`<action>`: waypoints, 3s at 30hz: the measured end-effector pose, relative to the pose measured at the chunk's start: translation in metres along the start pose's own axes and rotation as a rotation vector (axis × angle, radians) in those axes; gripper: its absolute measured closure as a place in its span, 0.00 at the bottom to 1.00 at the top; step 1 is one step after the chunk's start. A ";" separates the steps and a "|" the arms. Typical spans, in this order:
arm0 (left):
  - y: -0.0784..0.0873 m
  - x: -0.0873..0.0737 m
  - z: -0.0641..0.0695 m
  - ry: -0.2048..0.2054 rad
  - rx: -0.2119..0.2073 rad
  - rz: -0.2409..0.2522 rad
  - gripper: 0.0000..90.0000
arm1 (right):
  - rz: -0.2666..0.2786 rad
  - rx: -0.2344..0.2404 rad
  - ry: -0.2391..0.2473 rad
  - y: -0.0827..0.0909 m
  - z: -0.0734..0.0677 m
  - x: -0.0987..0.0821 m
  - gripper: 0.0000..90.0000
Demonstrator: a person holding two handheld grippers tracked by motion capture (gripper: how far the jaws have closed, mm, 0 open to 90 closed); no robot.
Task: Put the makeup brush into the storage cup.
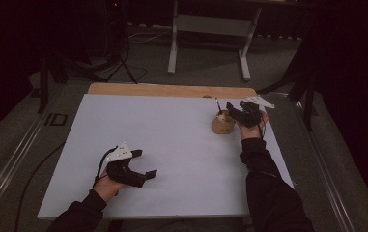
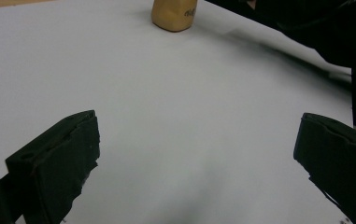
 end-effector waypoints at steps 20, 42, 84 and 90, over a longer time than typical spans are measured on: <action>0.000 0.002 0.001 0.003 0.001 0.007 0.01 | -0.053 0.161 0.078 0.032 -0.035 0.024 0.19; -0.001 0.001 0.002 -0.009 -0.009 -0.004 0.01 | -0.146 0.397 0.061 0.045 -0.064 0.015 0.14; 0.003 0.002 0.001 -0.017 -0.010 0.007 0.01 | -0.132 0.577 0.166 0.110 -0.116 -0.041 0.16; 0.003 0.002 0.001 -0.013 -0.011 0.010 0.01 | -0.146 0.586 0.172 0.116 -0.115 -0.050 0.16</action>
Point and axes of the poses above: each handheld gripper's, and its own axes: y roughly backward along the jaws, x roughly out of its top, z roughly to its right, the point moved 8 cm from there along -y, roughly forward along the jaws, and after that the axes turned 9 degrees about x, right-handed, at the moved point
